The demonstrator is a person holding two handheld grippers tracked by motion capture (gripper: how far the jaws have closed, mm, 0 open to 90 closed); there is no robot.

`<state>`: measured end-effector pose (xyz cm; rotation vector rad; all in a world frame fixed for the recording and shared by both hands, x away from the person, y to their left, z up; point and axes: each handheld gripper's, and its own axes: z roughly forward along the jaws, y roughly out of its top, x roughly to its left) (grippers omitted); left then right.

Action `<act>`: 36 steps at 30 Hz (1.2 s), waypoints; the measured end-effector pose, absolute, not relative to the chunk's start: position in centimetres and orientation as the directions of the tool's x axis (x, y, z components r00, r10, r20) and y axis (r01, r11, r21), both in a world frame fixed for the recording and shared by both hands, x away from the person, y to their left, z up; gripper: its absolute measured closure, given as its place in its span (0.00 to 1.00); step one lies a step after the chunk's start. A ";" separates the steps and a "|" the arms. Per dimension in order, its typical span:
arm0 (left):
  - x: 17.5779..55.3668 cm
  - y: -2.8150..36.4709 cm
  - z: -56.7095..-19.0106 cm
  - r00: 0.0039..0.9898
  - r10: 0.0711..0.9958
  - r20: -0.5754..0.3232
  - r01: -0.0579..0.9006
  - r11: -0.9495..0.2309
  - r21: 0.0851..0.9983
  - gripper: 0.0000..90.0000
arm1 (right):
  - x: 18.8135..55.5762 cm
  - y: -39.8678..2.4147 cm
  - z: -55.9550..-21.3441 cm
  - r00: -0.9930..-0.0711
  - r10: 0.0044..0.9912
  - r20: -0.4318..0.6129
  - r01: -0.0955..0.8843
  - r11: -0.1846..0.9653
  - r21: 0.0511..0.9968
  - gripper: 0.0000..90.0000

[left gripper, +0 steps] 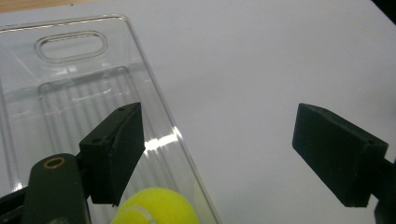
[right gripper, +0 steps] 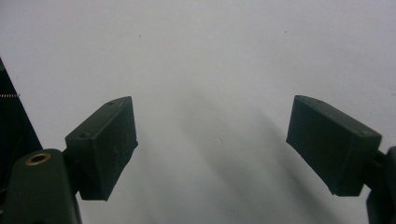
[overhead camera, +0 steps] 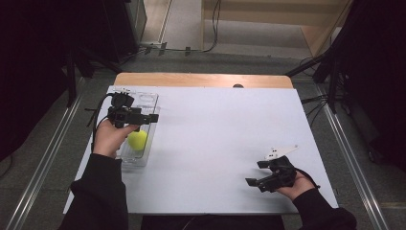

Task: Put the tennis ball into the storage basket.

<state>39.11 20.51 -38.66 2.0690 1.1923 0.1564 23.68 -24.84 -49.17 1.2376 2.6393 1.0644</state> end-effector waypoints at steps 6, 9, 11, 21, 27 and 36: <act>39.0 19.7 -38.7 0.593 0.757 -0.275 0.701 -0.317 0.639 0.20 | 23.7 -24.9 -49.2 -0.681 0.692 0.242 0.665 0.445 0.599 0.16; 38.9 19.3 -38.8 0.601 0.749 -0.279 0.701 -0.326 0.635 0.20 | 23.7 -24.9 -49.2 -0.681 0.691 0.241 0.665 0.447 0.598 0.16; 38.8 19.1 -38.8 0.609 0.740 -0.284 0.699 -0.332 0.634 0.20 | 23.7 -24.9 -49.2 -0.682 0.692 0.239 0.664 0.447 0.599 0.16; 38.5 17.8 -39.2 0.637 0.706 -0.310 0.694 -0.350 0.629 0.20 | 23.7 -24.9 -49.2 -0.679 0.693 0.241 0.667 0.445 0.597 0.16; 38.3 16.9 -39.4 0.654 0.685 -0.320 0.688 -0.364 0.628 0.20 | 23.7 -24.9 -49.2 -0.680 0.694 0.238 0.666 0.447 0.597 0.16; 37.7 16.3 -39.7 0.667 0.676 -0.312 0.677 -0.377 0.632 0.20 | 23.7 -24.9 -49.2 -0.680 0.694 0.237 0.666 0.449 0.595 0.16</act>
